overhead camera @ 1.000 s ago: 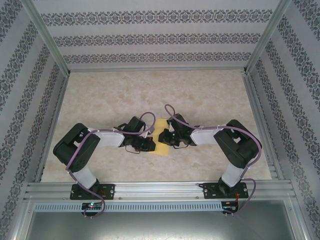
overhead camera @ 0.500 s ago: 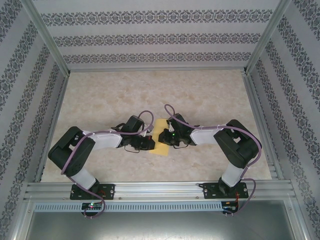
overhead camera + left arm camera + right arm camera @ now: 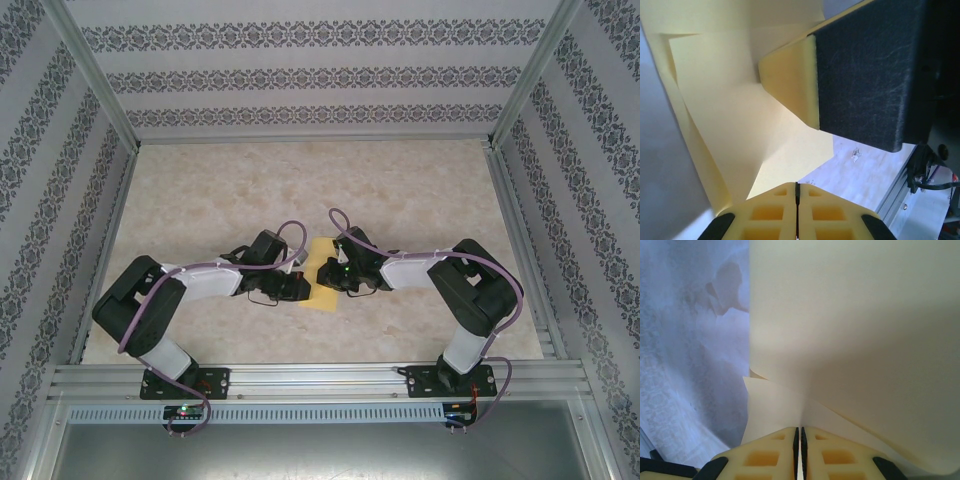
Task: Fold a paper plane with a square sheet of paper (fold left side to right side)
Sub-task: Fold the triangle a second time at the center of the table.
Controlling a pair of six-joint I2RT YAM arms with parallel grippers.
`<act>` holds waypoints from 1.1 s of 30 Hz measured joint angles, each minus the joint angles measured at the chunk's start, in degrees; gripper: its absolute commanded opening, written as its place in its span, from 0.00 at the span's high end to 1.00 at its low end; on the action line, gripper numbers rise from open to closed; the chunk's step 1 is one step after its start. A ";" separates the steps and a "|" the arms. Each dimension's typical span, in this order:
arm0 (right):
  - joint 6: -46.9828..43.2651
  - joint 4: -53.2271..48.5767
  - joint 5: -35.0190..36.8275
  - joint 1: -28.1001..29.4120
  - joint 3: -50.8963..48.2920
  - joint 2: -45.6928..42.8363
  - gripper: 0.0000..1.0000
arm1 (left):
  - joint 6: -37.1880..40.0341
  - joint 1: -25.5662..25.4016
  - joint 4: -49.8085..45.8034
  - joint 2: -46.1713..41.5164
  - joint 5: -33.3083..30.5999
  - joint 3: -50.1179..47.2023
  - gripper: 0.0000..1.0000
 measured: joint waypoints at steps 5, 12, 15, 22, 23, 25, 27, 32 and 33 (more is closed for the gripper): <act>0.00 -0.17 0.02 0.00 0.09 0.00 0.87 | 1.51 0.00 -0.26 1.64 -0.70 0.04 0.91; -0.17 -1.05 0.17 0.00 0.42 0.00 0.87 | 3.50 0.00 -2.62 2.60 -3.65 1.99 0.94; -0.31 -1.25 0.17 0.00 0.50 0.00 0.87 | 4.07 0.00 -3.04 3.39 -4.37 2.08 0.94; -1.09 -1.49 0.17 0.00 0.61 0.00 0.87 | 4.55 0.02 -3.06 4.04 -4.59 2.16 0.97; -1.16 -1.57 0.22 0.00 0.66 0.00 0.87 | 4.57 0.02 -3.08 4.04 -4.61 2.16 0.98; -1.53 -1.99 0.35 0.00 0.76 -0.09 0.87 | 4.57 0.00 -3.19 4.04 -4.83 2.19 0.98; -2.36 -2.82 0.59 0.00 0.76 -0.50 0.87 | 4.59 0.00 -3.23 4.02 -5.03 2.19 0.99; -5.84 -8.13 2.64 0.00 0.76 -3.76 0.89 | 4.61 0.00 -3.06 3.98 -5.01 2.10 1.00; -6.45 -9.09 2.93 0.00 0.76 -4.85 0.91 | 4.61 0.00 -2.86 3.96 -4.96 1.99 1.00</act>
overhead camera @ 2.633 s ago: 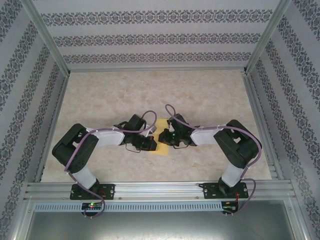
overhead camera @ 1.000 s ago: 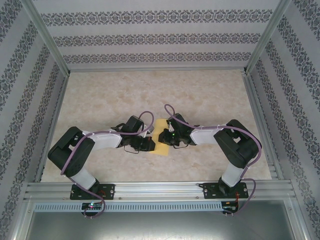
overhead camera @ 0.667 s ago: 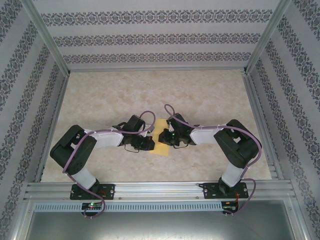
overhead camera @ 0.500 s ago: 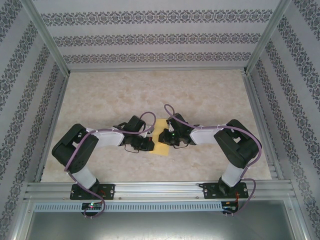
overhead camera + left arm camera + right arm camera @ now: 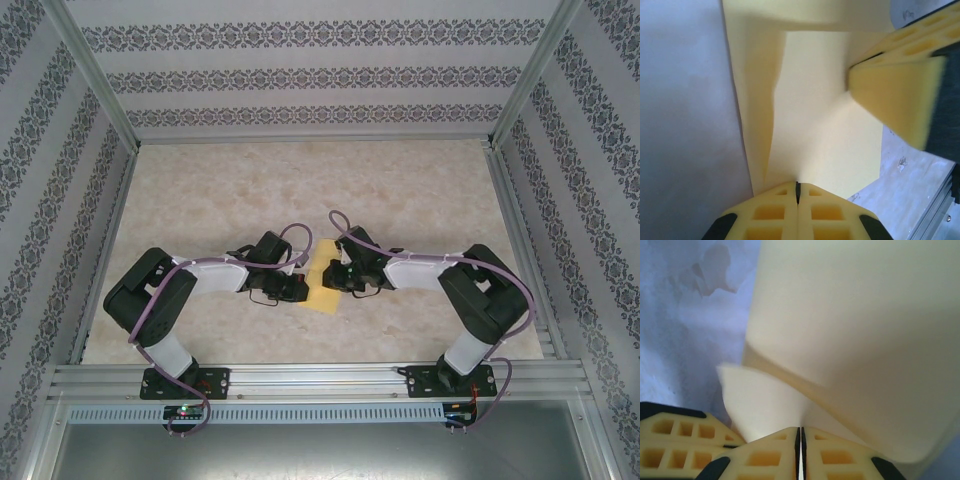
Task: Fold a paper plane with a square sheet of paper (fold left side to right side)
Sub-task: Fold the triangle a second time at the center of the table.
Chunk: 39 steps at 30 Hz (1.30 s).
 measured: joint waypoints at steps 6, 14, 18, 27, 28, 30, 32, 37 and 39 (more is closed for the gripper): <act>-1.09 -1.88 0.74 1.84 1.11 -2.21 0.94 | 0.00 0.00 0.72 -0.20 0.00 -0.46 1.00; -0.68 -1.57 0.63 4.24 3.76 3.37 0.95 | 0.00 0.00 0.72 -0.26 -0.04 -0.48 1.00; -0.70 -1.64 0.74 4.24 3.89 4.15 0.95 | 0.00 0.00 0.72 -0.26 -0.04 -0.48 1.00; -1.84 -3.21 1.53 3.72 3.89 3.69 0.95 | 0.02 0.00 0.70 -0.26 -0.04 -0.48 1.00; -2.19 -3.54 1.60 3.30 3.63 3.37 0.95 | 0.00 0.00 0.70 -0.26 -0.04 -0.48 1.00; -2.67 -3.93 1.68 2.27 2.91 2.56 0.94 | 0.00 0.00 0.72 -0.26 -0.07 -0.48 1.00; -3.13 -4.28 1.77 1.07 2.05 1.77 0.94 | 0.00 0.00 0.70 -0.26 -0.07 -0.48 1.00; -4.74 -5.01 1.73 -1.60 0.94 0.55 0.94 | 0.00 0.00 0.72 -0.24 -0.04 -0.48 1.00; -5.64 -5.29 1.68 -2.93 0.55 0.00 0.94 | 0.00 0.00 0.74 -0.24 -0.04 -0.48 1.00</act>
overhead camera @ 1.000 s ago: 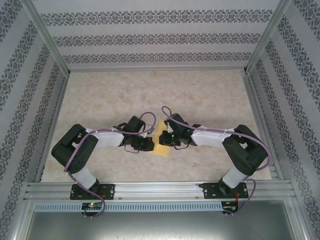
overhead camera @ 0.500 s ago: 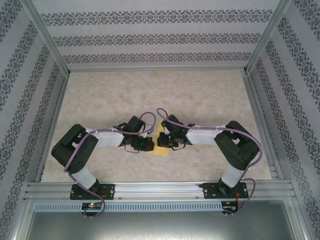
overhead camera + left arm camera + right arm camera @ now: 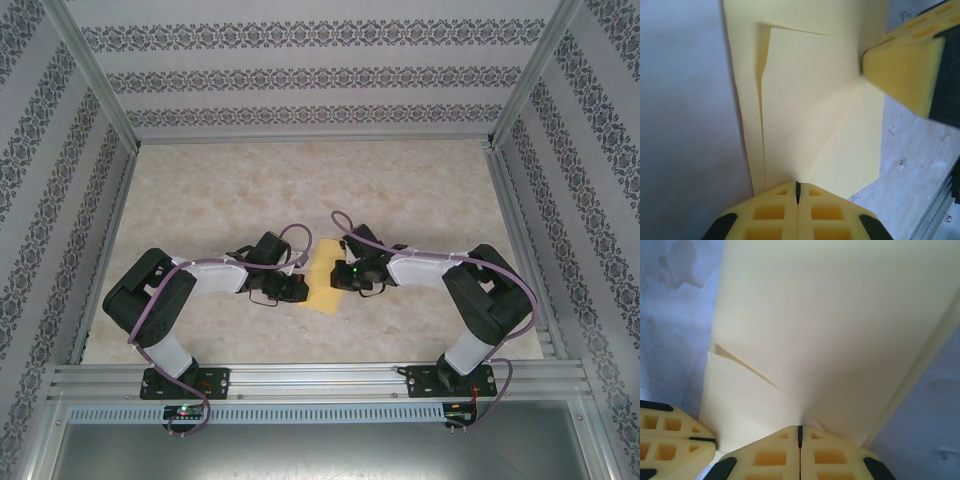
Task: Fold a paper plane with a square sheet of paper (fold left side to right side)
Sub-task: Fold the triangle a second time at the center of the table.
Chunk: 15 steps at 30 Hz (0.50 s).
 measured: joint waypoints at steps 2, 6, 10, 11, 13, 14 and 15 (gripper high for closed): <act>-0.98 -0.74 0.04 -2.10 -0.52 -0.72 0.94 | 0.00 0.00 0.00 0.00 0.00 0.00 1.00; -2.45 -2.75 1.70 -4.59 -1.75 -3.72 0.94 | 0.00 0.00 0.17 -0.09 0.00 -0.07 1.00; -2.84 -3.50 2.12 -3.87 -2.16 -9.20 0.93 | 0.00 0.00 0.46 -0.50 -0.15 -0.48 1.00; -2.80 -3.26 1.95 -3.28 -2.01 -10.01 0.93 | 0.00 0.00 0.46 -0.59 -0.26 -0.48 1.00; -2.51 -2.38 1.09 -1.77 -1.57 -10.08 0.93 | 0.00 0.00 0.44 -0.66 -0.46 -0.50 1.00; -2.19 -1.46 0.55 -0.81 -1.46 -9.46 0.93 | 0.00 0.00 0.44 -0.70 -0.55 -0.50 1.00; -1.55 -0.39 -0.13 -0.07 -1.36 -8.59 0.93 | 0.00 0.00 0.44 -0.70 -0.61 -0.50 1.00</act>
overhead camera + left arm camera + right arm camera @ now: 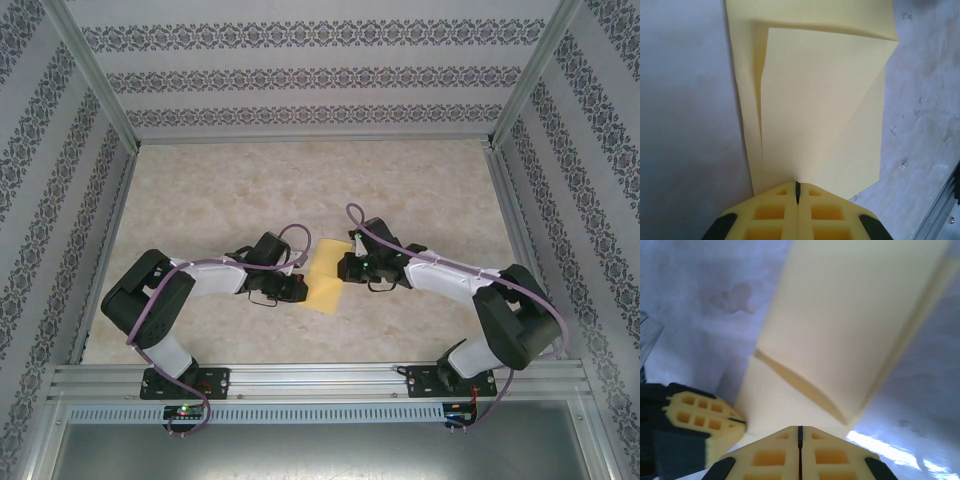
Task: Fold a paper plane with a square sheet of paper (fold left side to right side)
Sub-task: Fold the triangle a second time at the center of the table.
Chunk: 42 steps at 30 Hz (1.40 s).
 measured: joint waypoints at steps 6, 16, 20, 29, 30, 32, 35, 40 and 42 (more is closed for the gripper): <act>3.34 5.40 -3.67 2.91 1.99 9.57 0.93 | 0.00 0.00 0.00 0.00 -0.02 0.00 1.00; 4.66 5.44 -3.78 2.32 1.97 11.50 0.94 | -0.46 -0.02 0.57 -0.63 0.81 0.02 1.00; 4.66 5.49 -3.89 2.19 1.92 11.50 0.94 | -1.95 -0.50 2.62 -0.90 3.04 0.31 1.00; 4.63 5.46 -3.91 2.19 1.92 11.52 0.94 | -2.91 -1.97 5.22 1.57 4.72 2.67 1.00; 4.63 5.44 -3.91 2.19 1.92 11.52 0.94 | -2.91 -1.99 5.42 2.27 4.72 2.89 1.00; 4.63 5.42 -3.91 2.19 1.92 11.52 0.94 | -2.91 -1.97 5.46 3.43 4.72 3.13 1.00; 4.61 5.38 -3.91 2.19 1.92 11.52 0.94 | -2.89 -1.99 5.49 4.74 4.61 3.52 1.00; 4.55 5.14 -3.87 2.19 2.03 11.52 0.94 | -2.62 -1.99 5.40 5.35 3.78 3.65 1.00; 4.24 4.57 -3.74 2.21 2.27 11.52 0.94 | -2.45 -1.99 5.38 5.35 3.26 3.65 1.00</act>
